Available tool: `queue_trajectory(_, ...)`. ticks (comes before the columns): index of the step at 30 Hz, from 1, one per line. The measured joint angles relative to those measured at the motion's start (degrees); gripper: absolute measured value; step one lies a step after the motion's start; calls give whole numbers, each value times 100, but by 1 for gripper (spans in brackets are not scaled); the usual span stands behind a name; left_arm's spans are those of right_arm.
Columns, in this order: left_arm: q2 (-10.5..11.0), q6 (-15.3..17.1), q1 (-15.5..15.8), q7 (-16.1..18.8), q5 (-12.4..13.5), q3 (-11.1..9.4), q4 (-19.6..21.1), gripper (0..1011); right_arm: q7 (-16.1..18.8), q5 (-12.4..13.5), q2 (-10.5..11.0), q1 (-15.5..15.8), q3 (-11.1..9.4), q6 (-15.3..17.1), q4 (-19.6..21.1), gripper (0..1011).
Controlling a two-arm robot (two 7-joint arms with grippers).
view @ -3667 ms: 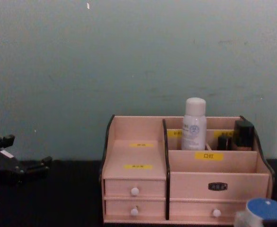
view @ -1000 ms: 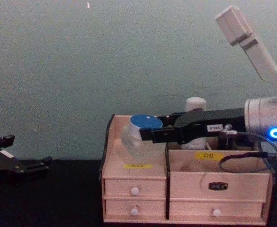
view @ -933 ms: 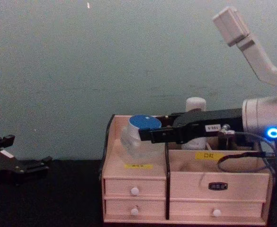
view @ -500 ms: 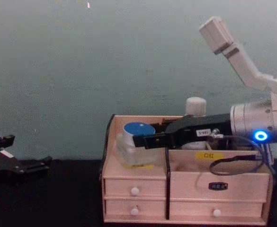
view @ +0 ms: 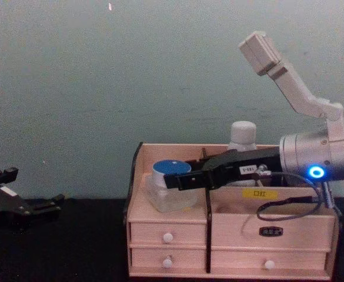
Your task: Pick up the facial cleanser and watermelon frost from the table and place them into the tiered storage box.
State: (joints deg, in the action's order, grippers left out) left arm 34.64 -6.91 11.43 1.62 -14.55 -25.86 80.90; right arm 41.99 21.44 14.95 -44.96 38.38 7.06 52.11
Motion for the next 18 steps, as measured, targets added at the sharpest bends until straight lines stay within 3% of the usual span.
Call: queue_trajectory(18, 0, 0, 0, 0, 0, 0, 0, 1001, 1, -60, -82, -33, -46, 36, -138, 681)
